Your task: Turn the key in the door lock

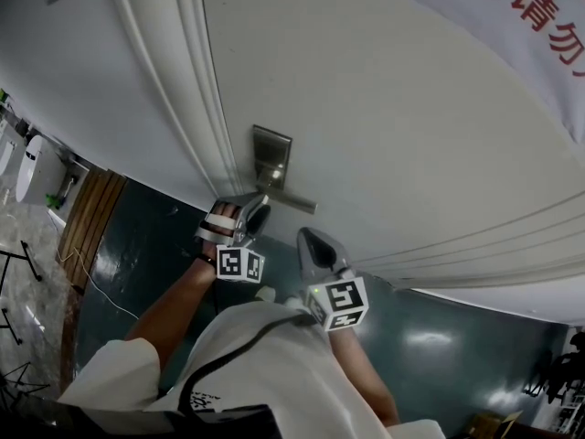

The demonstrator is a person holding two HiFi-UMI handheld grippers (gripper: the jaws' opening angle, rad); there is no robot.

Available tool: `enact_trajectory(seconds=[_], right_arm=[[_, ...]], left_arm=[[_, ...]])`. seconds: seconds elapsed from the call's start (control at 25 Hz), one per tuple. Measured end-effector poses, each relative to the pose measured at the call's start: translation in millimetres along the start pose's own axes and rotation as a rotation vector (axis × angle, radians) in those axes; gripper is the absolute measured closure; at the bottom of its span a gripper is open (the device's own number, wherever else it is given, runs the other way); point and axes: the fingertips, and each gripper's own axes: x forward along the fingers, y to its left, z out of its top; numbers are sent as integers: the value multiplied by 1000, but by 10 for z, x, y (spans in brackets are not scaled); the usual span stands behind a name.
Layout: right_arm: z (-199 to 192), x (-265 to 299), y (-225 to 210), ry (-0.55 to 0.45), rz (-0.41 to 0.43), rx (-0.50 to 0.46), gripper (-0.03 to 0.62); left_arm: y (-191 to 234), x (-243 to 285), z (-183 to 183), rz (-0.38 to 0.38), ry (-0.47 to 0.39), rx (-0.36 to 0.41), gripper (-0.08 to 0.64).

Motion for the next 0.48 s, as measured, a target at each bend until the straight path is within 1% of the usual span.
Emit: enact_trajectory(seconds=[0.2, 0.28, 0.32, 0.4, 0.44, 0.48], right_arm=[[13, 35, -19, -1, -5, -3, 584], [-16, 29, -40, 5, -9, -1, 584], [-20, 25, -46, 6, -11, 0, 584], [-7, 21, -45, 5, -13, 0, 583], [-5, 24, -36, 6, -11, -1, 583], [-13, 31, -22, 9, -6, -3, 584]], left_arm=[[40, 49, -31, 33, 12, -6, 394], [64, 47, -24, 49, 9, 0, 420], [79, 45, -19, 58, 7, -1, 452], [92, 48, -6, 65, 4, -8, 468], [90, 50, -2, 65, 3, -17, 486], [89, 50, -2, 65, 3, -33, 488]])
